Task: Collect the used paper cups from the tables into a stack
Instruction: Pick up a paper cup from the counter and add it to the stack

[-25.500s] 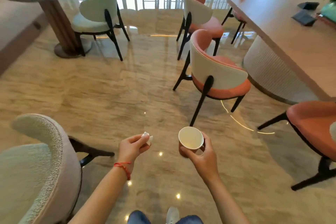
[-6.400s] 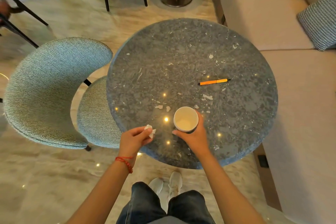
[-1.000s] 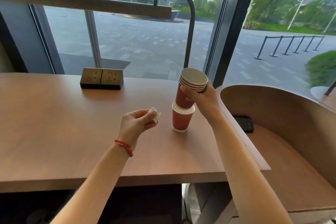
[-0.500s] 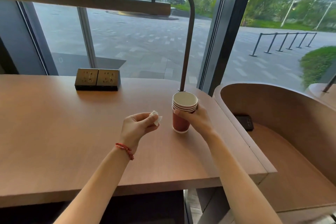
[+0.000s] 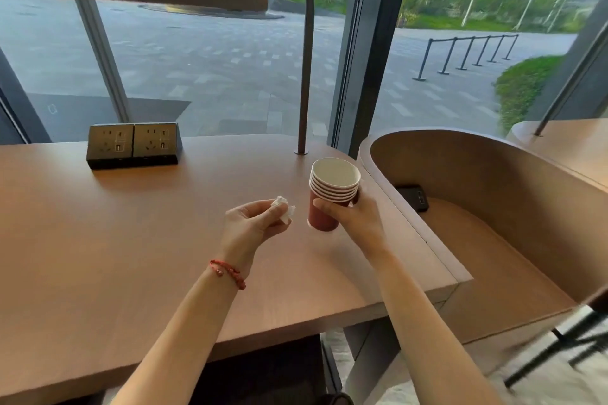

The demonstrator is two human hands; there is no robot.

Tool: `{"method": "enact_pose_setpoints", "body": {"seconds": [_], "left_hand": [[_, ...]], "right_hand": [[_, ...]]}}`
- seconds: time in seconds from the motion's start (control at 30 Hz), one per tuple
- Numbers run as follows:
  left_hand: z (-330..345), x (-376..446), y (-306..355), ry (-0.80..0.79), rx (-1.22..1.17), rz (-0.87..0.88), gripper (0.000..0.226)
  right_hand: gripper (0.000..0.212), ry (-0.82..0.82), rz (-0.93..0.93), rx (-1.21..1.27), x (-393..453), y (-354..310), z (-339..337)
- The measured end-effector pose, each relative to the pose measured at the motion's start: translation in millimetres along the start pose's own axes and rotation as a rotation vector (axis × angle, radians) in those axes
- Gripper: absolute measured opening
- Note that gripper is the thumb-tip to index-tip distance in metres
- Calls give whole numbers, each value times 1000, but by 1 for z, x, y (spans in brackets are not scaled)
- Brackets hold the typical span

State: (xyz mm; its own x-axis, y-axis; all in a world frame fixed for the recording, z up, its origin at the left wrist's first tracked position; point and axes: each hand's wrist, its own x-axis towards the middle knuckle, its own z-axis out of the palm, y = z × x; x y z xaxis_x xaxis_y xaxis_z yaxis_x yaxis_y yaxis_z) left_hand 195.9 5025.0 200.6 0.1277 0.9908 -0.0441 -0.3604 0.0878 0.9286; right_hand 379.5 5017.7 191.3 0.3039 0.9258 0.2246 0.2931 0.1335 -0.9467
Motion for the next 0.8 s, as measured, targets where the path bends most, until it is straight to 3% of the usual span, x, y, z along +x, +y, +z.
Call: {"method": "enact_pose_setpoints", "body": {"seconds": [0.4,0.67,0.8], "left_hand": [[128,-36,-53,-339,156,-69,16],[250,-118,-128,-610,265,-134,7],[309,-178,-181,-766,278,-228,10]], "right_hand": [[70,290,1,54,-97,7,-151],[68,615,112,15,-210,43,-284],[55,771,183,-3,-284,62,-351]]}}
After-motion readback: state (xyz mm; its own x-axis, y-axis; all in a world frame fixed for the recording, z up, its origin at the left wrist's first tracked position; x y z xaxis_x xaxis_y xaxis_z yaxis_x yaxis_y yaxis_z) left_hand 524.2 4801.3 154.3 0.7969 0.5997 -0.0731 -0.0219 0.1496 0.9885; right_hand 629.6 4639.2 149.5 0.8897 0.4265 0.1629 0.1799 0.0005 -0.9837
